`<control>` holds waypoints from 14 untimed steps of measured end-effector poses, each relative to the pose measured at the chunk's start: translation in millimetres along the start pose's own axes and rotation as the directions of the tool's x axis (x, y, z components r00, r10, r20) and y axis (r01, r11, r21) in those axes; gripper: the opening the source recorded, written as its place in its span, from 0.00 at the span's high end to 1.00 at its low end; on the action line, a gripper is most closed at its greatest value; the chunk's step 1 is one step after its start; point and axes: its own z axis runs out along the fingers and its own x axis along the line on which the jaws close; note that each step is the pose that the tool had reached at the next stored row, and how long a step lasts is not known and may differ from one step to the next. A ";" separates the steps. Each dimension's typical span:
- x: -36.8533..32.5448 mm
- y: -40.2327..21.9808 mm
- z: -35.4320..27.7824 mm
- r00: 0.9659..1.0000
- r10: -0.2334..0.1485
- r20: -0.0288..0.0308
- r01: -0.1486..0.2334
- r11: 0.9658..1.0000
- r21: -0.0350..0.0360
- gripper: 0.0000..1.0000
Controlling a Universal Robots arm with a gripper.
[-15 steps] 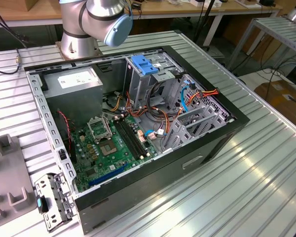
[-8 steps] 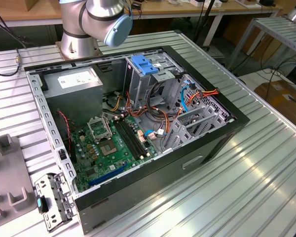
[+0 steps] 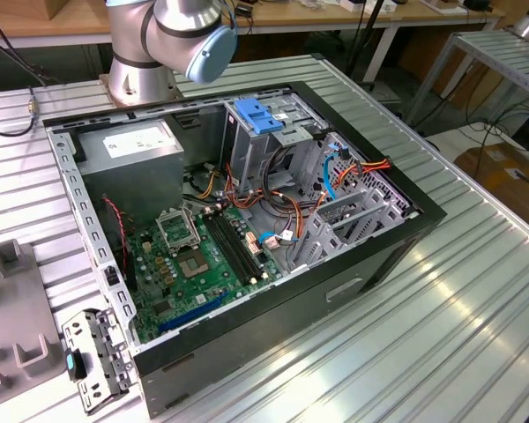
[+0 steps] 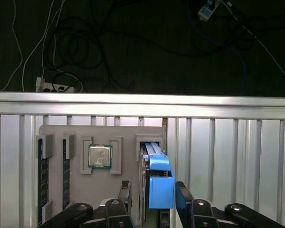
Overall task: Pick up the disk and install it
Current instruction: 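Pick up the disk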
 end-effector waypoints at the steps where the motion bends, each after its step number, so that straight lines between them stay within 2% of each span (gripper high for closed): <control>1: 0.0 0.0 0.7 1.000 0.000 0.000 0.000 1.000 0.000 0.50; 3: 0.0 0.1 2.5 1.000 0.000 0.000 0.000 1.000 0.000 0.50; 6: -0.1 0.1 11.7 1.000 0.000 0.000 0.000 1.000 0.000 0.50; 14: -0.7 1.5 28.8 1.000 0.000 0.000 0.000 1.000 0.000 0.50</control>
